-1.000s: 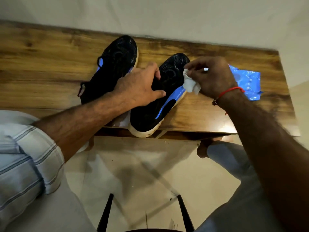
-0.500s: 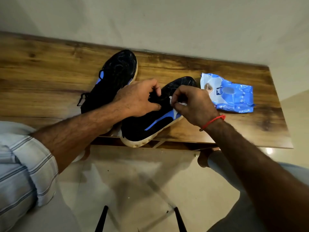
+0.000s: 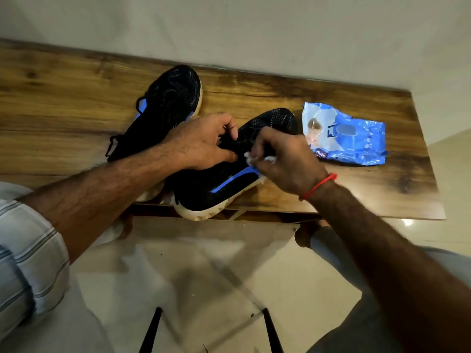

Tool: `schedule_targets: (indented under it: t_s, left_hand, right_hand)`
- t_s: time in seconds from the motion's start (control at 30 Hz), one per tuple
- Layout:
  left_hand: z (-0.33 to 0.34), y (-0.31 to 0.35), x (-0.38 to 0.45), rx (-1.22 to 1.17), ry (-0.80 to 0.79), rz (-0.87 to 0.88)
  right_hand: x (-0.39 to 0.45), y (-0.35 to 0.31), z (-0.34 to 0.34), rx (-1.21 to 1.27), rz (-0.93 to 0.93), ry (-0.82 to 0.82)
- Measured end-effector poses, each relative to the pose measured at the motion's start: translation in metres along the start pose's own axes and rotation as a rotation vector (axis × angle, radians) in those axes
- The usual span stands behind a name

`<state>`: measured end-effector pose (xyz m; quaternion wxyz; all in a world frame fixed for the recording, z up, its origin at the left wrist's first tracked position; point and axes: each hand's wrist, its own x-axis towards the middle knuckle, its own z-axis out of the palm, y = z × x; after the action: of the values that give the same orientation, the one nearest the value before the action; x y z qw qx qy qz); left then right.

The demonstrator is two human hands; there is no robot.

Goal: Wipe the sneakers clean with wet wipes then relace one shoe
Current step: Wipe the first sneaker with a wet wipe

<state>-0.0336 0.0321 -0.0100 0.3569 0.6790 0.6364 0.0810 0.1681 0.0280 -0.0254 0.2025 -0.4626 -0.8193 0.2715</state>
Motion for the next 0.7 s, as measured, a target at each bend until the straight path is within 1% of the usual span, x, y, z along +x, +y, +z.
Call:
schedule_targets:
  t_s: [0.07,0.1,0.13,0.17,0.23,0.27,0.3,0.33,0.37,0.47,0.53,0.7]
  left_hand:
    - [-0.001,0.001,-0.001,-0.014,-0.011,-0.005]
    - [-0.002,0.002,-0.001,-0.021,-0.018,-0.013]
    - [-0.003,0.002,-0.001,-0.031,-0.028,-0.02]
    - [-0.003,0.002,-0.001,-0.043,-0.037,-0.025]
    - [-0.002,0.002,0.0,-0.06,-0.045,-0.027]
    - [-0.001,0.002,0.0,-0.054,-0.043,-0.024]
    - [0.0,0.002,0.0,-0.041,-0.04,-0.02]
    - [0.001,0.002,0.0,-0.025,-0.036,-0.016]
    - [0.002,0.001,0.001,-0.014,-0.028,-0.018]
    - [0.001,-0.002,0.001,-0.025,-0.018,-0.045]
    - [0.001,-0.003,0.002,-0.026,-0.017,-0.053]
    - [0.001,-0.001,0.004,-0.053,-0.052,-0.042]
  right_hand:
    - [-0.007,-0.022,0.013,0.008,-0.115,-0.11]
    - [-0.008,-0.025,0.014,-0.006,-0.154,-0.123]
    - [-0.007,-0.021,0.012,-0.03,-0.156,-0.094]
    - [-0.004,-0.01,0.008,-0.072,-0.124,-0.024]
    - [0.003,0.02,-0.008,-0.174,0.009,0.171]
    - [0.005,0.032,-0.016,-0.204,0.093,0.232]
    - [0.005,0.039,-0.019,-0.214,0.15,0.253]
    - [0.004,0.038,-0.018,-0.213,0.161,0.248]
    - [0.003,0.03,-0.012,-0.189,0.126,0.223]
    - [-0.001,-0.003,0.012,-0.045,-0.007,0.06]
    - [0.0,-0.004,0.016,-0.055,-0.026,0.025]
    - [0.011,0.04,-0.009,-0.244,0.123,0.209]
